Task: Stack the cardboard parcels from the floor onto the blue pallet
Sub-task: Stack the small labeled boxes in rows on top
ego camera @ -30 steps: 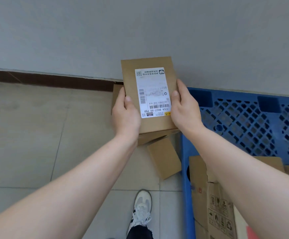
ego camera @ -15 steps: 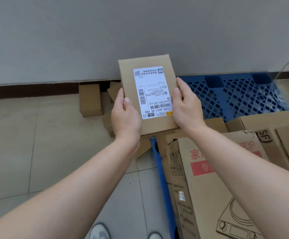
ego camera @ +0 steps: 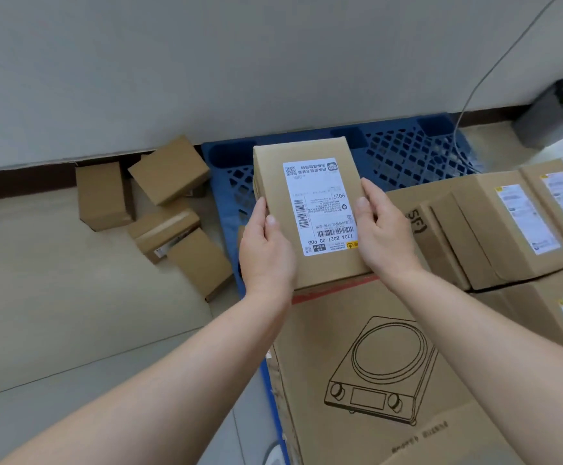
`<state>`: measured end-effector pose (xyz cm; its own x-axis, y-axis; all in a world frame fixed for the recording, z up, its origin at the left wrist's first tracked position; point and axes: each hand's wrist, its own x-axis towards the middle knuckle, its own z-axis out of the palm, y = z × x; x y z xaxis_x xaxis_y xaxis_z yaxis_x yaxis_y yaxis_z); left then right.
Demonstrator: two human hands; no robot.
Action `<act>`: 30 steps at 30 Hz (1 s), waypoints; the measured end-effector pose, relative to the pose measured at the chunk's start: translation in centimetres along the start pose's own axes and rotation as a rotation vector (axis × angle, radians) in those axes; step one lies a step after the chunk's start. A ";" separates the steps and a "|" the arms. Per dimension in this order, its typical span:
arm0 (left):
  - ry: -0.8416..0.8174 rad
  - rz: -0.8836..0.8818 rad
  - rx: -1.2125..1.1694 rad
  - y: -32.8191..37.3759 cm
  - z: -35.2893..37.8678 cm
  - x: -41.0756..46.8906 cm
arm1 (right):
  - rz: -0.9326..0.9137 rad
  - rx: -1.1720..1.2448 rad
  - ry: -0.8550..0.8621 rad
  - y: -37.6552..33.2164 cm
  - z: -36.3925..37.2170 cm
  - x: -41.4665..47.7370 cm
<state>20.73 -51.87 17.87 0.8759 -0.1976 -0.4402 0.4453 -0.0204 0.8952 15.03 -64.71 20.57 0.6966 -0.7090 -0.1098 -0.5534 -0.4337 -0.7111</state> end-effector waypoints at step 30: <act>-0.360 -0.237 0.231 -11.0 18.0 -5.2 | 0.328 -0.252 -0.063 18.3 -11.2 3.6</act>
<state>7.93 -68.22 11.55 0.6170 -0.4870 -0.6182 0.5361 -0.3150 0.7832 2.34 -81.46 15.00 0.4870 -0.8002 -0.3500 -0.8395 -0.3184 -0.4402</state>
